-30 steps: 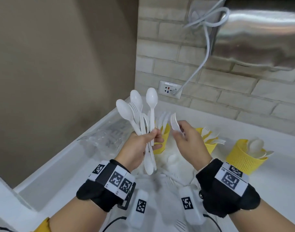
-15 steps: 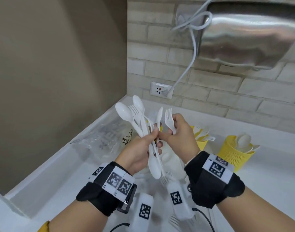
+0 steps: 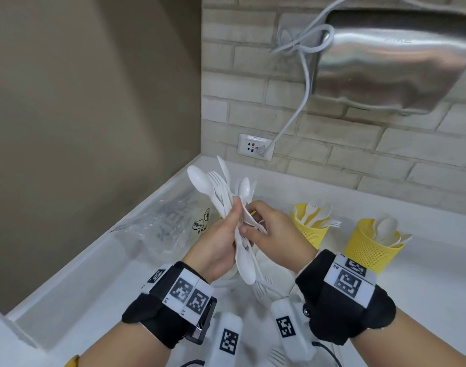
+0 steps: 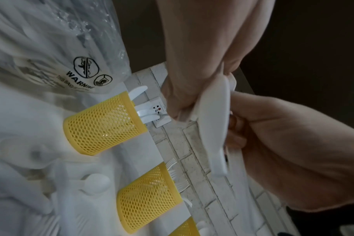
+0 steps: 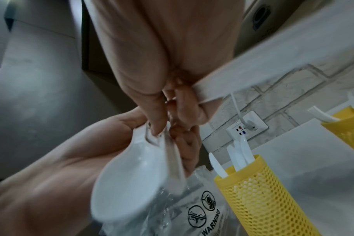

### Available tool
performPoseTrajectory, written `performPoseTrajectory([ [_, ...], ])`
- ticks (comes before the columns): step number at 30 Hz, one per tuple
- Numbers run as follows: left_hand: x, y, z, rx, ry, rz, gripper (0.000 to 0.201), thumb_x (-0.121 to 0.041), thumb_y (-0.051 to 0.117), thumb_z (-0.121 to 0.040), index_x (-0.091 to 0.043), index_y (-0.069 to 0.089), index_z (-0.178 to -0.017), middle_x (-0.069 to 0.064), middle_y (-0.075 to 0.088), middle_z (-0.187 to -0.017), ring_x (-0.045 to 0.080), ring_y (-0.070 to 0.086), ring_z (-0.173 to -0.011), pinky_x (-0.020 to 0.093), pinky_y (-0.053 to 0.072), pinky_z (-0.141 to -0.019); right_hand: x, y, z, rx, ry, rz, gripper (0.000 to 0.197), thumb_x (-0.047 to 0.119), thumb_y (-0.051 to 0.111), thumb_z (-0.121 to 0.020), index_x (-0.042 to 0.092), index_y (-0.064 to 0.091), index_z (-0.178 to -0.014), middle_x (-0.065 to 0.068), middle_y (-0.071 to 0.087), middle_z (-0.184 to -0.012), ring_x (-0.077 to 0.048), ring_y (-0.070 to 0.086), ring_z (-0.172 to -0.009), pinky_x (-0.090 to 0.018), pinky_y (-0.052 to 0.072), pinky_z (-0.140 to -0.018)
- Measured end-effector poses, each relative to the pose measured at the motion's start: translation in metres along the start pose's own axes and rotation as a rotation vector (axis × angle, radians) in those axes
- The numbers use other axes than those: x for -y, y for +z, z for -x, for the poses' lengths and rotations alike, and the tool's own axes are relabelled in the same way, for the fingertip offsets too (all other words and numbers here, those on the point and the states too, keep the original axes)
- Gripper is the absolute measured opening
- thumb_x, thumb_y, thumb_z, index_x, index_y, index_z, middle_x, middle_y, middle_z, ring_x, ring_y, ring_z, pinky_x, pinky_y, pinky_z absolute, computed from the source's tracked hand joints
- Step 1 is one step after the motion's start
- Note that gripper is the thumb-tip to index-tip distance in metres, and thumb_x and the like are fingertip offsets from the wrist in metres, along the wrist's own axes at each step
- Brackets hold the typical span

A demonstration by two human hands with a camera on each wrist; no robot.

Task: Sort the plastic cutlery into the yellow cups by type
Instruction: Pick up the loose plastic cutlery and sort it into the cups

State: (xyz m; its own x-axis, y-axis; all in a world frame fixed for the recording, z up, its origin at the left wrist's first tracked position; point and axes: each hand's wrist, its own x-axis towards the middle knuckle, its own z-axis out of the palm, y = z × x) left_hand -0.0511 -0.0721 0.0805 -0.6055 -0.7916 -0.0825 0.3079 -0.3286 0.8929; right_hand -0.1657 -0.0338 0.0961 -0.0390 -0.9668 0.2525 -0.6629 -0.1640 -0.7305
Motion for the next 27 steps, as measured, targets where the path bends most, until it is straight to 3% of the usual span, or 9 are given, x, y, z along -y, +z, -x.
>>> performPoseTrajectory([
  [4,0.001,-0.001,-0.002,0.035,-0.004,0.032,0.053,-0.046,0.034,-0.095,-0.009,0.056,-0.124,0.016,0.06,-0.122,0.019,0.062,-0.105,0.034,0.046,-0.098,-0.002,0.0,0.0,0.04,0.024,0.038,0.027,0.011,0.058,-0.087,0.009,0.052,-0.113,-0.002,0.061,-0.088,-0.015,0.057,-0.082,-0.008,0.04,-0.064],
  [8,0.005,0.003,-0.003,0.082,0.013,-0.008,0.049,-0.049,0.029,-0.095,-0.017,0.062,-0.112,0.008,0.07,-0.105,0.011,0.069,-0.09,0.025,0.057,-0.074,-0.002,0.002,0.0,0.008,0.189,-0.26,0.025,0.025,0.057,-0.09,0.0,0.06,-0.089,0.0,0.055,-0.068,-0.005,0.049,-0.054,-0.013,0.035,-0.049],
  [13,0.007,0.008,-0.001,0.079,0.032,-0.007,0.043,-0.044,0.03,-0.097,-0.019,0.063,-0.111,0.003,0.072,-0.103,0.011,0.067,-0.101,0.027,0.05,-0.092,-0.007,0.01,0.001,-0.137,0.204,-0.259,0.03,0.02,0.056,-0.088,0.009,0.052,-0.061,-0.002,0.049,-0.058,-0.014,0.046,-0.055,-0.027,0.037,-0.055],
  [15,0.009,0.007,-0.003,0.057,0.038,0.003,0.042,-0.043,0.033,-0.097,-0.017,0.063,-0.112,0.002,0.072,-0.094,0.011,0.068,-0.09,0.024,0.053,-0.08,-0.007,0.011,0.003,-0.148,0.195,-0.301,0.029,0.017,0.054,-0.088,0.013,0.049,-0.06,0.0,0.051,-0.056,-0.01,0.048,-0.052,-0.022,0.039,-0.053],
  [17,0.009,0.008,-0.003,0.015,0.033,0.005,0.041,-0.042,0.037,-0.096,-0.013,0.061,-0.113,0.003,0.065,-0.082,0.011,0.062,-0.07,0.022,0.047,-0.062,-0.006,0.01,0.005,-0.104,0.171,-0.312,0.024,0.018,0.057,-0.088,0.004,0.054,-0.069,-0.005,0.056,-0.059,-0.012,0.053,-0.051,-0.02,0.042,-0.052],
  [19,0.008,0.009,-0.002,-0.025,0.02,-0.011,0.034,-0.04,0.043,-0.095,-0.013,0.059,-0.108,0.003,0.053,-0.073,0.011,0.046,-0.057,0.023,0.037,-0.056,-0.006,0.006,0.005,-0.074,0.168,-0.375,0.023,0.013,0.061,-0.086,-0.008,0.056,-0.078,-0.011,0.056,-0.06,-0.012,0.052,-0.046,-0.019,0.041,-0.048],
  [21,0.008,0.009,-0.003,-0.046,0.015,-0.03,0.03,-0.038,0.046,-0.094,-0.013,0.059,-0.106,0.003,0.052,-0.073,0.01,0.046,-0.057,0.023,0.039,-0.056,-0.007,0.002,0.006,-0.051,0.206,-0.467,0.021,0.01,0.063,-0.085,-0.01,0.057,-0.083,-0.005,0.053,-0.056,-0.005,0.045,-0.039,-0.013,0.032,-0.04],
  [23,0.007,0.011,-0.003,-0.04,0.04,-0.011,0.03,-0.034,0.046,-0.095,-0.013,0.06,-0.111,0.004,0.062,-0.08,0.01,0.058,-0.06,0.025,0.047,-0.058,-0.007,0.0,0.007,-0.028,0.242,-0.535,0.018,0.012,0.064,-0.085,-0.005,0.058,-0.083,0.003,0.052,-0.054,-0.002,0.042,-0.038,-0.012,0.028,-0.038],
  [27,0.005,0.012,-0.004,-0.021,0.052,0.076,0.027,-0.03,0.043,-0.097,-0.014,0.061,-0.109,0.011,0.071,-0.097,0.021,0.068,-0.083,0.034,0.058,-0.065,-0.004,-0.003,0.007,-0.025,0.31,-0.657,0.023,0.01,0.06,-0.088,0.009,0.052,-0.066,0.002,0.051,-0.053,-0.001,0.04,-0.035,-0.012,0.026,-0.035],
])
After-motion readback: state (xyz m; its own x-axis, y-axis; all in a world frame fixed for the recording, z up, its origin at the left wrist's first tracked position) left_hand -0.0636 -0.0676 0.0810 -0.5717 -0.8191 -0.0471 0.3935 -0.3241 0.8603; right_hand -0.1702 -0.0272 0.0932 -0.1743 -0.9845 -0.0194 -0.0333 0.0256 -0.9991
